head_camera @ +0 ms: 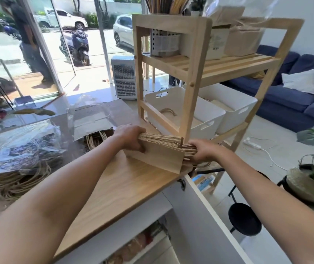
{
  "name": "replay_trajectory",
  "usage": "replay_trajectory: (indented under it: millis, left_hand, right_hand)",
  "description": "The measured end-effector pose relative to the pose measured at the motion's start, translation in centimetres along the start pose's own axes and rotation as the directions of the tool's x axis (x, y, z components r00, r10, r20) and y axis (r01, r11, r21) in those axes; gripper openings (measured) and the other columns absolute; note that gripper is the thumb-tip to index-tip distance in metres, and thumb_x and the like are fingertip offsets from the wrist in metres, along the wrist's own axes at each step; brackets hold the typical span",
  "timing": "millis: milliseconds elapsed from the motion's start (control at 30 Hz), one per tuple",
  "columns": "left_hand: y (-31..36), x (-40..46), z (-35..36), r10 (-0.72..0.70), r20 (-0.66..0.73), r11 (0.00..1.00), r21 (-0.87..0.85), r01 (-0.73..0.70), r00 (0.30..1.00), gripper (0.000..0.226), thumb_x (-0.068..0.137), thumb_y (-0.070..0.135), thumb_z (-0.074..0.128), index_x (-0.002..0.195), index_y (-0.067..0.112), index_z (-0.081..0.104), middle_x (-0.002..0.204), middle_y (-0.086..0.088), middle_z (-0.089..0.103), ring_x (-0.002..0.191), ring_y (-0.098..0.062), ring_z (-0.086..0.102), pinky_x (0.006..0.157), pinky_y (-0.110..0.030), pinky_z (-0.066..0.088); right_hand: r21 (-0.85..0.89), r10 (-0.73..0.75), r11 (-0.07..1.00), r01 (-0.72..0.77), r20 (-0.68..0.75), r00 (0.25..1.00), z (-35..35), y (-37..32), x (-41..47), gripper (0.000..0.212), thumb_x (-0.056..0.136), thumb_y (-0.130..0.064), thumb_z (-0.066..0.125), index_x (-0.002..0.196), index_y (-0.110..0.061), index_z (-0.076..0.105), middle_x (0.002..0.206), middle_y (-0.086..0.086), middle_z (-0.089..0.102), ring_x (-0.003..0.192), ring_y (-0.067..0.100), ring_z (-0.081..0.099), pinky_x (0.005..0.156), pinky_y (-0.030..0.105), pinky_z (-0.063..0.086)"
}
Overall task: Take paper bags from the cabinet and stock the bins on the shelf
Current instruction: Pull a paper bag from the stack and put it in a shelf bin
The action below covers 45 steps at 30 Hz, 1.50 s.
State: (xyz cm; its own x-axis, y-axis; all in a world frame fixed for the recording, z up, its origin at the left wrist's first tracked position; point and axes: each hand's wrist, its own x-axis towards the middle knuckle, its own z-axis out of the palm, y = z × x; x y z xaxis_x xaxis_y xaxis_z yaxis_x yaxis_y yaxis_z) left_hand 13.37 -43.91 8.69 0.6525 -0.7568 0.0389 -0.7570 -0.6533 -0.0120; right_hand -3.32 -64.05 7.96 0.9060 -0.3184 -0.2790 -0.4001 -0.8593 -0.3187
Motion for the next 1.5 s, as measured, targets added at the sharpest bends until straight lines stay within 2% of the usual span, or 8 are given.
replay_trajectory:
  millis: [200,433,600,800,967,1100,1233,1500]
  left_hand:
    - [-2.2,-1.4,0.0,-0.103,0.047,0.899,-0.423,0.113,0.994,0.044,0.054,0.049,0.083,0.087,0.027,0.065,0.089,0.004,0.069,0.089,-0.018,0.063,0.076,-0.029,0.05]
    - [-1.4,-5.0,1.7,-0.216,0.075,0.361,-0.92,0.151,0.974,0.036,0.067,0.011,0.084,0.092,0.028,0.065,0.088,0.005,0.067,0.078,-0.007,0.063,0.059,-0.009,0.051]
    - [-1.4,-5.1,3.5,-0.321,0.16,0.272,-0.928,0.253,0.933,0.053,0.059,0.01,0.088,0.105,0.018,0.064,0.103,-0.003,0.068,0.098,-0.018,0.063,0.09,-0.032,0.052]
    - [-2.3,-3.9,1.2,-0.397,0.145,0.185,-0.954,0.234,0.906,0.057,0.061,-0.003,0.081,0.114,0.005,0.06,0.105,-0.009,0.066,0.099,-0.025,0.062,0.084,-0.033,0.052]
    - [-2.7,-3.8,1.0,-0.407,0.172,0.175,-0.949,0.262,0.897,0.049,0.066,-0.002,0.077,0.111,0.01,0.061,0.097,-0.003,0.063,0.092,-0.019,0.059,0.077,-0.027,0.047]
    - [-2.6,-3.4,0.7,-0.353,0.204,0.065,-0.968,0.242,0.913,0.064,0.056,-0.006,0.077,0.116,0.005,0.057,0.091,-0.004,0.065,0.089,-0.022,0.061,0.067,-0.027,0.052]
    - [-2.2,-2.9,0.5,-0.349,0.176,-0.016,-0.983,0.182,0.92,0.088,0.038,-0.001,0.075,0.121,0.006,0.046,0.096,-0.008,0.064,0.089,-0.023,0.062,0.068,-0.033,0.055]
    - [-3.7,-2.3,0.2,-0.322,0.218,-0.089,-0.976,0.2,0.921,0.079,0.04,0.006,0.074,0.117,0.006,0.059,0.104,-0.014,0.068,0.095,-0.029,0.064,0.083,-0.041,0.055]
  right_hand:
    - [0.065,-0.11,0.987,0.147,-0.39,0.914,-3.4,-0.9,-1.0,0.021,0.071,-0.005,0.061,0.091,-0.006,0.069,0.087,0.012,0.068,0.083,0.026,0.062,0.07,0.03,0.047]
    - [0.332,-0.117,0.803,0.496,-0.727,0.677,-7.8,-8.1,-0.7,0.039,0.069,0.001,0.054,0.101,-0.015,0.07,0.084,-0.002,0.064,0.074,0.011,0.056,0.072,0.019,0.044]
    - [0.335,-0.216,0.788,0.516,-0.634,0.742,-8.1,-12.9,1.2,0.035,0.083,-0.01,0.064,0.118,-0.012,0.056,0.1,0.003,0.059,0.091,0.018,0.057,0.078,0.028,0.047]
    - [0.423,-0.285,0.764,0.487,-0.455,0.843,-7.2,-14.3,3.1,0.068,0.077,-0.021,0.076,0.137,-0.015,0.046,0.126,0.007,0.061,0.11,0.021,0.061,0.096,0.029,0.047]
    - [0.739,-0.299,0.585,0.333,-0.185,0.936,-4.5,-9.5,4.3,0.119,0.064,-0.063,0.075,0.154,-0.032,0.004,0.162,-0.005,0.016,0.147,0.013,0.018,0.121,0.044,0.016]
    - [0.937,-0.151,0.242,0.252,-0.22,0.964,-0.2,-9.3,4.7,0.081,0.08,-0.081,0.029,0.136,-0.024,0.048,0.13,-0.006,0.058,0.125,0.01,0.048,0.112,0.032,0.029]
    - [0.967,-0.239,0.059,0.247,-0.226,0.944,1.4,-10.3,5.0,0.088,0.08,-0.082,0.024,0.142,-0.024,0.047,0.134,0.006,0.061,0.129,0.02,0.054,0.113,0.045,0.037]
    - [0.867,-0.367,0.429,0.254,-0.09,0.926,1.2,-7.4,5.9,0.087,0.076,-0.039,0.076,0.148,-0.023,0.031,0.139,-0.003,0.055,0.13,0.011,0.05,0.111,0.031,0.038]
